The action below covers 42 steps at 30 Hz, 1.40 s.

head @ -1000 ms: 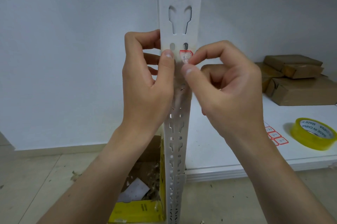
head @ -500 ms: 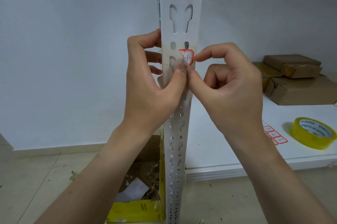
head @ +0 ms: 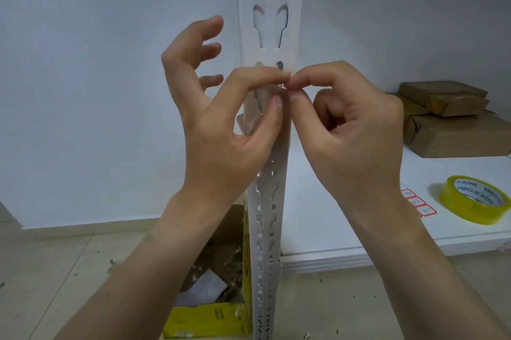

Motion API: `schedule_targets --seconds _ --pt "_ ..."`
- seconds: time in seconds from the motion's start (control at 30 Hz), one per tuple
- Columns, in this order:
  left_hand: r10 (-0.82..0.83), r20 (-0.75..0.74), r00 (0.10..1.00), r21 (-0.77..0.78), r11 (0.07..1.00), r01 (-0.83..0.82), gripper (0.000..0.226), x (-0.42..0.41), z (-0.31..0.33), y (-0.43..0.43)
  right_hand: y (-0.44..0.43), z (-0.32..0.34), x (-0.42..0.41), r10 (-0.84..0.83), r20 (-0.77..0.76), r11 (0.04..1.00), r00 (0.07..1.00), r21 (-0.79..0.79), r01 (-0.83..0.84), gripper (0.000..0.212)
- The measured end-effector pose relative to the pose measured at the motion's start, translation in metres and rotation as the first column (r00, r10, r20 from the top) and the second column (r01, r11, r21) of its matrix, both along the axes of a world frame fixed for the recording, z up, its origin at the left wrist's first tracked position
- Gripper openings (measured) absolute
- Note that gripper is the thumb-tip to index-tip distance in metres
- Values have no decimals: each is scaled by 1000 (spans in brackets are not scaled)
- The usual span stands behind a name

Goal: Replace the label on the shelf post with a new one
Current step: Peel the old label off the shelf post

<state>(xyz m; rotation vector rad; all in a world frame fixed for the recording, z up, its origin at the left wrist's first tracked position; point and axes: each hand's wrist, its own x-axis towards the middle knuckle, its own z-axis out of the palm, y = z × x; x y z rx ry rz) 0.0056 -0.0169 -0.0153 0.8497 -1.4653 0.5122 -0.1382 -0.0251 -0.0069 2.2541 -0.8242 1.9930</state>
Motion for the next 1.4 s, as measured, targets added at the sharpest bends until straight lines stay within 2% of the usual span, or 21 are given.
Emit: schedule_targets --seconds 0.07,0.27,0.4,0.73,1.0,1.23,1.4 --pt "-3 -27 1000 1 1000 3 23 1 0 -2 1 1 -2 -6 10 1000 1000 -15 6 4" --pt "-38 -67 997 44 998 41 10 1 -3 -4 0 -1 -2 -38 -8 999 999 1 38 8" --pt "-101 -100 990 53 993 107 17 0 -2 -5 -2 -1 -2 -46 -4 999 999 22 46 7" --pt "-159 -113 981 81 982 168 7 3 -5 -5 -1 3 0 -39 -5 999 999 18 39 7" --pt "-153 -91 984 99 982 162 8 3 -1 -3 -2 4 2 -43 -28 999 999 30 44 5" --pt "-86 -64 994 89 992 91 4 3 3 -1 0 6 2 -4 10 1000 1000 15 4 5" --pt "-100 -100 990 95 990 109 4 -1 1 -2 1 -1 2 105 186 980 977 145 -133 19"
